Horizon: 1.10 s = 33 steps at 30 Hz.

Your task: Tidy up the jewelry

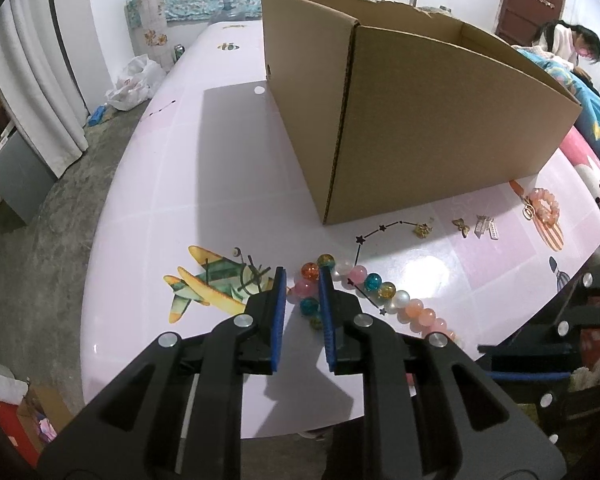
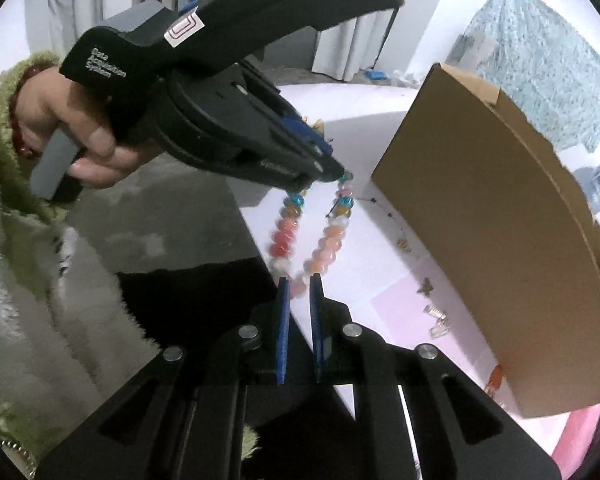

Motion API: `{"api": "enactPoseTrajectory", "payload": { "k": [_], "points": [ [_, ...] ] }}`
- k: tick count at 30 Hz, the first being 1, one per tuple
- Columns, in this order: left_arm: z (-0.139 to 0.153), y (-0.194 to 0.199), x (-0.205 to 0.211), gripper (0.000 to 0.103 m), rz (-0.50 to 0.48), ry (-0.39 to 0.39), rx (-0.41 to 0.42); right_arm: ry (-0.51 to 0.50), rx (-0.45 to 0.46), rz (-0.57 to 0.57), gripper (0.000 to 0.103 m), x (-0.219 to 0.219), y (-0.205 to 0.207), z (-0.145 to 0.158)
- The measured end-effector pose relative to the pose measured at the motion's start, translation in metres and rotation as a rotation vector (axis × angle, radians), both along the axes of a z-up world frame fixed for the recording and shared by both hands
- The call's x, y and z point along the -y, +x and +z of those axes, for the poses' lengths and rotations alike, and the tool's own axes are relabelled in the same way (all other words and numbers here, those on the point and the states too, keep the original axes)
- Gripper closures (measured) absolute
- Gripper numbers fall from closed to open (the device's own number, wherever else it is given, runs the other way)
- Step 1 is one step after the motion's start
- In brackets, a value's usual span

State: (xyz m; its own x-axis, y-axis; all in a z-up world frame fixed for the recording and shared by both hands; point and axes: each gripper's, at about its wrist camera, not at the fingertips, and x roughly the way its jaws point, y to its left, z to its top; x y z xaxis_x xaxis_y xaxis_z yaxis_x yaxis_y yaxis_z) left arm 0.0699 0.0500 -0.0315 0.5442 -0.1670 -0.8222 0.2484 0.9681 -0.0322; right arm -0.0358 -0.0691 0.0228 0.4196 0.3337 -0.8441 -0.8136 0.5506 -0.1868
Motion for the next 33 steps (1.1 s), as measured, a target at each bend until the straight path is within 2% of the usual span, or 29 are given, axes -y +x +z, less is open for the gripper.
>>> {"api": "enactPoseTrajectory", "payload": {
  "k": [4, 10, 14, 16, 20, 23, 30, 33],
  "points": [
    [0.0, 0.0, 0.001, 0.087, -0.002, 0.002, 0.002, 0.093, -0.107, -0.089, 0.093, 0.017, 0.008, 0.007],
    [0.0, 0.0, 0.0, 0.088, 0.004, -0.011, 0.005, 0.422, -0.365, -0.409, 0.09, 0.065, 0.038, 0.014],
    [0.0, 0.001, 0.0, 0.088, 0.008, -0.014, 0.008, 0.517, -0.423, -0.525, 0.09, 0.075, 0.05, 0.01],
    [0.0, 0.001, 0.0, 0.088, 0.007, -0.014, 0.007, 0.519, -0.435, -0.537, 0.089, 0.072, 0.054, 0.008],
    [-0.001, 0.001, 0.001, 0.088, 0.004, -0.016, 0.003, 0.464, -0.403, -0.501, 0.076, 0.048, 0.052, 0.008],
    [-0.001, 0.001, 0.0, 0.088, 0.006, -0.018, 0.002, 0.4, -0.347, -0.471, 0.076, 0.031, 0.049, 0.008],
    [-0.001, 0.0, -0.001, 0.088, 0.0, -0.024, 0.005, 0.284, -0.282, -0.44, 0.076, 0.018, 0.045, 0.001],
    [-0.001, 0.0, 0.0, 0.088, -0.009, -0.015, 0.008, 0.217, -0.225, -0.424, 0.083, 0.012, 0.04, 0.003]
  ]
}}
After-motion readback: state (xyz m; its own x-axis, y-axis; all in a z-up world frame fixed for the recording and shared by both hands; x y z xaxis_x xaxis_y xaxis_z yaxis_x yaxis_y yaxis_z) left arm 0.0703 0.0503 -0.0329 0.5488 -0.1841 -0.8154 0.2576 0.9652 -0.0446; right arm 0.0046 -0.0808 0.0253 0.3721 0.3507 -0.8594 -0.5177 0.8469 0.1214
